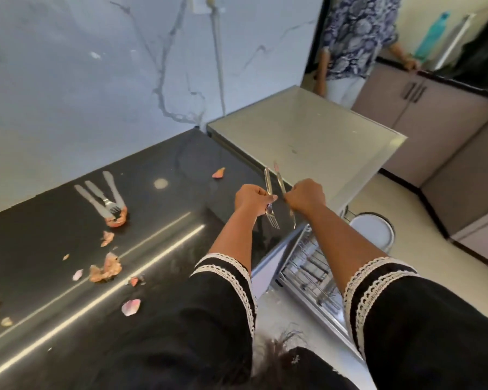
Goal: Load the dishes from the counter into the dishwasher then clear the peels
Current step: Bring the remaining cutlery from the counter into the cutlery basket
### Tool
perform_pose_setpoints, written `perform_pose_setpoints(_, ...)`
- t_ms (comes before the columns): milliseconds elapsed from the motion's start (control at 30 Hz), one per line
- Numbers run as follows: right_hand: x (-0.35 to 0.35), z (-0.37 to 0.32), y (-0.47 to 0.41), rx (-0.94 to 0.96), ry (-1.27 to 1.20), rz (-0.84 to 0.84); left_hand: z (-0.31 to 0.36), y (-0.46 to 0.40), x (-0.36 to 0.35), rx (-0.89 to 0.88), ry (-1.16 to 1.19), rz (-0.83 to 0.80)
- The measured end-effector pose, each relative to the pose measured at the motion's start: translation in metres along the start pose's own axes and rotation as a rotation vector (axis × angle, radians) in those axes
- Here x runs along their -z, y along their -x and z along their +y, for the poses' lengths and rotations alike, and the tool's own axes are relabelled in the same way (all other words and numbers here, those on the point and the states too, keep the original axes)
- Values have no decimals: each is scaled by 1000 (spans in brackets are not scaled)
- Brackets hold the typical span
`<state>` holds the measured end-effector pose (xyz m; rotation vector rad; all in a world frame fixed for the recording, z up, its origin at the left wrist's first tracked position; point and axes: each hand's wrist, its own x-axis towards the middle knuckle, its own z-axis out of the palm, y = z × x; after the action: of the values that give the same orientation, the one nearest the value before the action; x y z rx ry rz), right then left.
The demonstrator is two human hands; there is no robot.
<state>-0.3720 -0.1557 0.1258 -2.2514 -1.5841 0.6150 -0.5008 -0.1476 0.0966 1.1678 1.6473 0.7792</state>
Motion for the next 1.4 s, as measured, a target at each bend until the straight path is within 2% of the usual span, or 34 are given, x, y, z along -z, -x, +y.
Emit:
perform_pose_setpoints(333,78,159,-35,-241,-88,63,46,0,-175,-73,-101,-266)
perform_pose_setpoints(567,120,259,-67,-321,-52,71,67,2,-294,-77,-128,-332)
perform_pose_setpoints(767,130,324,-92,-331,-31,26,52,5,-341,-22,-110,-394)
perform_pose_setpoints(867,130,345,-104,-333,26,-7,40,-2,-349,-32,-184,-396)
perform_pose_setpoints(1133,87,400,-154,-301,150,-64,-1,-57,-379,-93,-333,-373)
perform_pose_setpoints(1400,-33,476,-219,-267,202,-74,-102,-146,-435,-222,-452,-324)
